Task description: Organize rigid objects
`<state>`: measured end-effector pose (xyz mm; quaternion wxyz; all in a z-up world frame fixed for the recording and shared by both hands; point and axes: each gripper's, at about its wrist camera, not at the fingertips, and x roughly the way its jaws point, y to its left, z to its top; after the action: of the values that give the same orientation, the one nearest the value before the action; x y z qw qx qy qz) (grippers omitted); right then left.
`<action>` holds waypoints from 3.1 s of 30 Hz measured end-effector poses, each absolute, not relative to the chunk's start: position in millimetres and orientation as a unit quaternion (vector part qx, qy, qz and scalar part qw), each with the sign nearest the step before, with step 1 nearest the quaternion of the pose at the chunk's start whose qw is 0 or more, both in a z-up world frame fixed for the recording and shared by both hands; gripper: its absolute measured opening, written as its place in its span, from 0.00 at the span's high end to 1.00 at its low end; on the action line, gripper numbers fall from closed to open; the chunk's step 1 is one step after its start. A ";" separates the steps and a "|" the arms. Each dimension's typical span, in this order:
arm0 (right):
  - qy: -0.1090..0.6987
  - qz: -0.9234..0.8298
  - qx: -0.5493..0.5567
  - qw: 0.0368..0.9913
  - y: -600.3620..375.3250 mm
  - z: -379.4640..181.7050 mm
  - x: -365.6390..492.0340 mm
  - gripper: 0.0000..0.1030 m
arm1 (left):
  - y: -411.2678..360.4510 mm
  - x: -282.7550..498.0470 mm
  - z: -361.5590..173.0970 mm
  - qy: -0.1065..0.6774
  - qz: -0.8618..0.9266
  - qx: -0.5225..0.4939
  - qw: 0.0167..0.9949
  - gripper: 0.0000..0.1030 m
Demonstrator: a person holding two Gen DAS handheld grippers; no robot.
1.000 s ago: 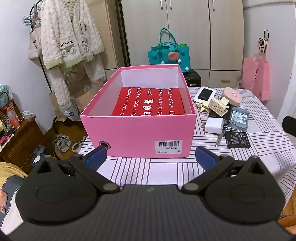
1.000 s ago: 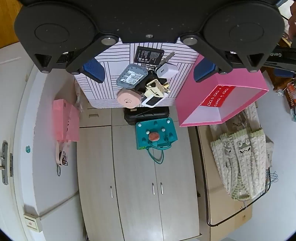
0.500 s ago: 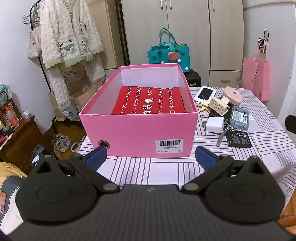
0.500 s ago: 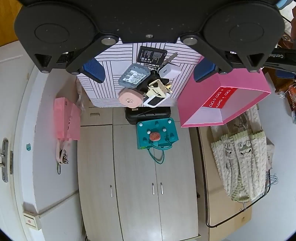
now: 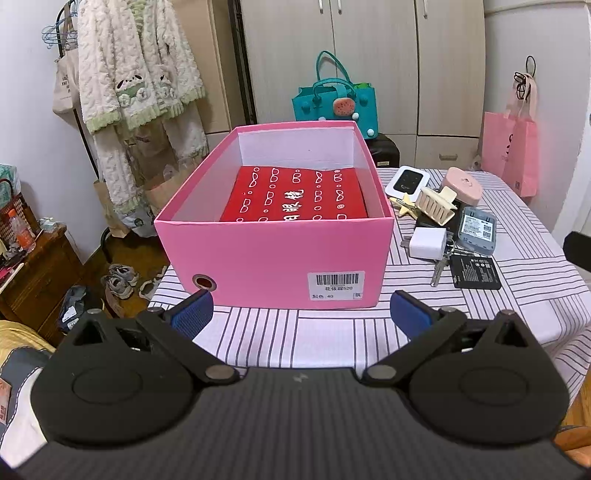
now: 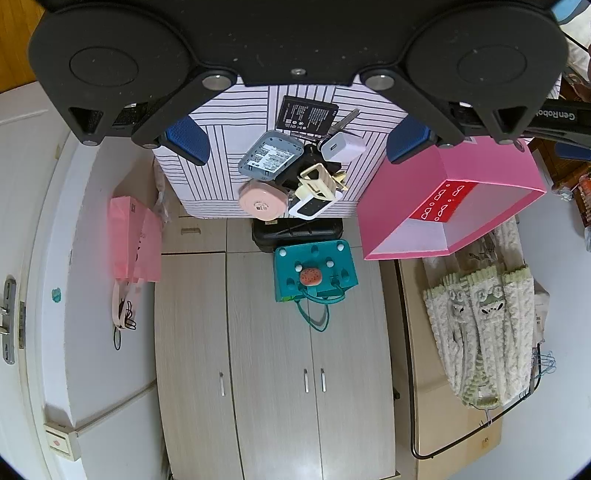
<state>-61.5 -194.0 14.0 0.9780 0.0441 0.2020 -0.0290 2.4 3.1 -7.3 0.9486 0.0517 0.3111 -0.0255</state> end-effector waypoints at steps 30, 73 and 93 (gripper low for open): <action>0.191 -0.073 0.044 0.978 -205.3 0.2 -60.5 0.00 | 5.3 7.4 -13.4 0.298 -0.036 0.020 0.954 0.00; 0.332 0.049 0.047 0.941 -197.5 -48.3 23.9 0.06 | 47.7 64.8 33.3 0.274 -0.098 0.064 0.955 0.02; 0.454 0.015 0.027 0.890 -196.3 -72.3 108.2 0.16 | 113.3 224.9 29.5 0.379 -0.026 0.147 0.913 0.15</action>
<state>108.2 -196.3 -72.3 0.8904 0.0275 0.4540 0.0147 224.9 113.3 29.5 0.9133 0.1467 0.3791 -0.0261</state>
